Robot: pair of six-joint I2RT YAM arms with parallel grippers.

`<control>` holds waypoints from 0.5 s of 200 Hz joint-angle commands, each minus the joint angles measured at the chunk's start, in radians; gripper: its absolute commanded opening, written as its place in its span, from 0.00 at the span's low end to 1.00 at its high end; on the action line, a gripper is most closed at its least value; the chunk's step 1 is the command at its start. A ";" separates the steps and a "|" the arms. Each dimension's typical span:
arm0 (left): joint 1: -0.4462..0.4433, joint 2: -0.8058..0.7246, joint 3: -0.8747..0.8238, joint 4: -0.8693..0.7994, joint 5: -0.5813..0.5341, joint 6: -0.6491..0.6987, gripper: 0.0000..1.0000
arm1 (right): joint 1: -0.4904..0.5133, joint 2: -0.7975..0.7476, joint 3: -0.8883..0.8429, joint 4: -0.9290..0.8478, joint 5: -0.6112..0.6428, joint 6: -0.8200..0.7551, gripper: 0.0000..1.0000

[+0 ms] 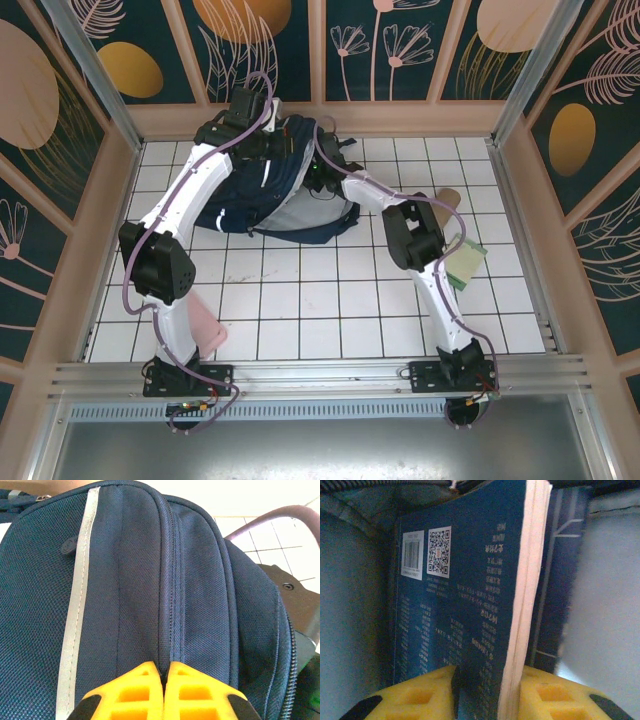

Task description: Pack the student bag

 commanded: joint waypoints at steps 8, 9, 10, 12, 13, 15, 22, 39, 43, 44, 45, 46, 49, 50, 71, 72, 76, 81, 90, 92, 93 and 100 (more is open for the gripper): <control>-0.013 -0.052 0.060 0.142 0.112 -0.038 0.00 | 0.018 0.094 0.057 0.108 -0.164 0.041 0.32; -0.013 -0.053 0.060 0.142 0.112 -0.038 0.00 | 0.018 0.096 0.059 0.112 -0.169 0.043 0.32; -0.013 -0.052 0.060 0.143 0.112 -0.039 0.00 | 0.018 0.099 0.062 0.115 -0.172 0.044 0.32; -0.012 -0.052 0.060 0.146 0.114 -0.040 0.00 | 0.017 0.105 0.070 0.124 -0.184 0.047 0.32; -0.013 -0.052 0.060 0.146 0.116 -0.041 0.00 | 0.018 0.109 0.072 0.127 -0.188 0.049 0.32; -0.013 -0.053 0.060 0.147 0.118 -0.041 0.00 | 0.017 0.115 0.081 0.135 -0.198 0.051 0.32; -0.013 -0.051 0.060 0.150 0.123 -0.044 0.00 | 0.018 0.138 0.114 0.142 -0.226 0.056 0.32; -0.013 -0.048 0.059 0.154 0.126 -0.046 0.00 | 0.020 0.177 0.193 0.136 -0.264 0.050 0.32; -0.013 -0.048 0.060 0.153 0.127 -0.046 0.00 | 0.021 0.178 0.200 0.136 -0.267 0.047 0.32; -0.013 -0.047 0.059 0.154 0.126 -0.046 0.00 | 0.022 0.178 0.201 0.136 -0.268 0.046 0.32; -0.013 -0.047 0.059 0.154 0.126 -0.046 0.00 | 0.022 0.177 0.202 0.136 -0.268 0.045 0.32; -0.013 -0.047 0.059 0.154 0.127 -0.046 0.00 | 0.023 0.176 0.202 0.136 -0.268 0.044 0.32; -0.013 -0.048 0.057 0.154 0.125 -0.045 0.00 | 0.023 0.174 0.202 0.136 -0.269 0.041 0.32; -0.013 -0.048 0.057 0.153 0.124 -0.046 0.00 | 0.023 0.172 0.202 0.136 -0.269 0.040 0.33; -0.013 -0.053 0.048 0.153 0.108 -0.039 0.00 | 0.023 0.112 0.161 0.128 -0.245 -0.003 0.40; -0.013 -0.053 0.048 0.153 0.108 -0.038 0.00 | 0.024 0.108 0.156 0.128 -0.245 -0.004 0.40; -0.013 -0.054 0.047 0.153 0.104 -0.036 0.00 | 0.023 0.093 0.144 0.125 -0.238 -0.012 0.42; -0.013 -0.056 0.045 0.152 0.097 -0.035 0.00 | 0.022 0.072 0.130 0.122 -0.229 -0.024 0.44; -0.014 -0.059 0.043 0.152 0.089 -0.031 0.00 | 0.022 0.034 0.106 0.113 -0.216 -0.045 0.47; -0.014 -0.060 0.042 0.152 0.088 -0.031 0.00 | 0.022 0.027 0.100 0.110 -0.212 -0.050 0.47; -0.013 -0.060 0.042 0.153 0.086 -0.029 0.00 | 0.022 0.023 0.098 0.109 -0.209 -0.053 0.48; -0.013 -0.061 0.040 0.152 0.082 -0.026 0.00 | 0.022 -0.005 0.083 0.094 -0.192 -0.068 0.50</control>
